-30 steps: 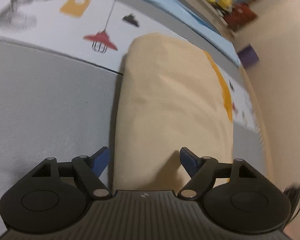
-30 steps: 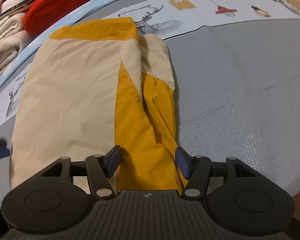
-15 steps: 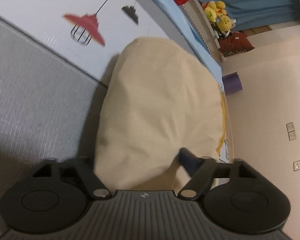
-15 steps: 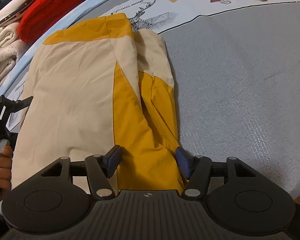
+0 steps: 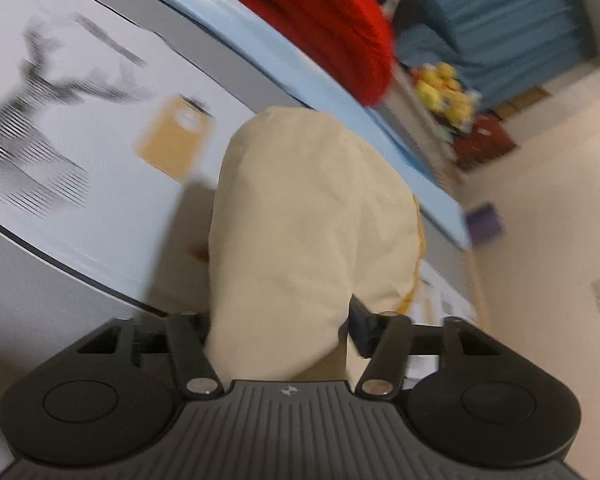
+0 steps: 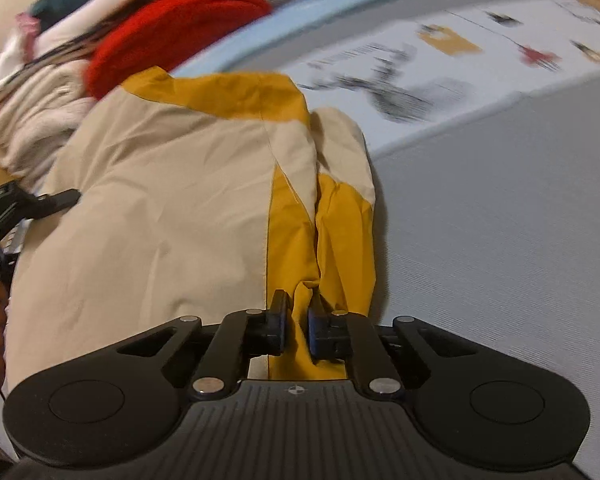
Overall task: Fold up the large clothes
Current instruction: 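Open the right tool and lift both tools away from the folded jacket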
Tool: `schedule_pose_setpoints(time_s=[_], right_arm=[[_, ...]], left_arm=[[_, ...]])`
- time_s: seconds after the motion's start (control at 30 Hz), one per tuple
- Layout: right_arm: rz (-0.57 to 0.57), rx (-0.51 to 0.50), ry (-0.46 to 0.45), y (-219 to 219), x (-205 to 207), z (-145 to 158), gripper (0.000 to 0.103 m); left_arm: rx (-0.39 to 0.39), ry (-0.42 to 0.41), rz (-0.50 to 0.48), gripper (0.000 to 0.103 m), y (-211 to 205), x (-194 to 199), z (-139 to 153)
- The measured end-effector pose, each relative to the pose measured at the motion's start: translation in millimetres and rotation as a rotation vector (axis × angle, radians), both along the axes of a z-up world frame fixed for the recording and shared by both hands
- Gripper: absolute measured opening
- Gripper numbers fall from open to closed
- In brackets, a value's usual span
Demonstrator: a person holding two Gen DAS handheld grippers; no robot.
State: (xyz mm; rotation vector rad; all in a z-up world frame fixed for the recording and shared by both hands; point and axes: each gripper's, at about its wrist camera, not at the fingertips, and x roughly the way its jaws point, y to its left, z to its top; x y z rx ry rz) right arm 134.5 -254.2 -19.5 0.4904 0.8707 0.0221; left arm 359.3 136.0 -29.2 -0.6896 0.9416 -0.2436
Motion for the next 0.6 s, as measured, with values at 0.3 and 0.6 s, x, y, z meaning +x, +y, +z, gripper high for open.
schedule_pose_setpoints(time_s=[0.3, 0.6], right_arm=[[0.104, -0.081, 0.000, 45, 21, -4, 0.009], [0.067, -0.077, -0.002, 34, 12, -3, 0.012]], left_arm=[[0.132, -0.042, 0.042, 0.070, 52, -29, 33], [0.500, 0.016, -0.292, 0.073, -10, -98, -2]])
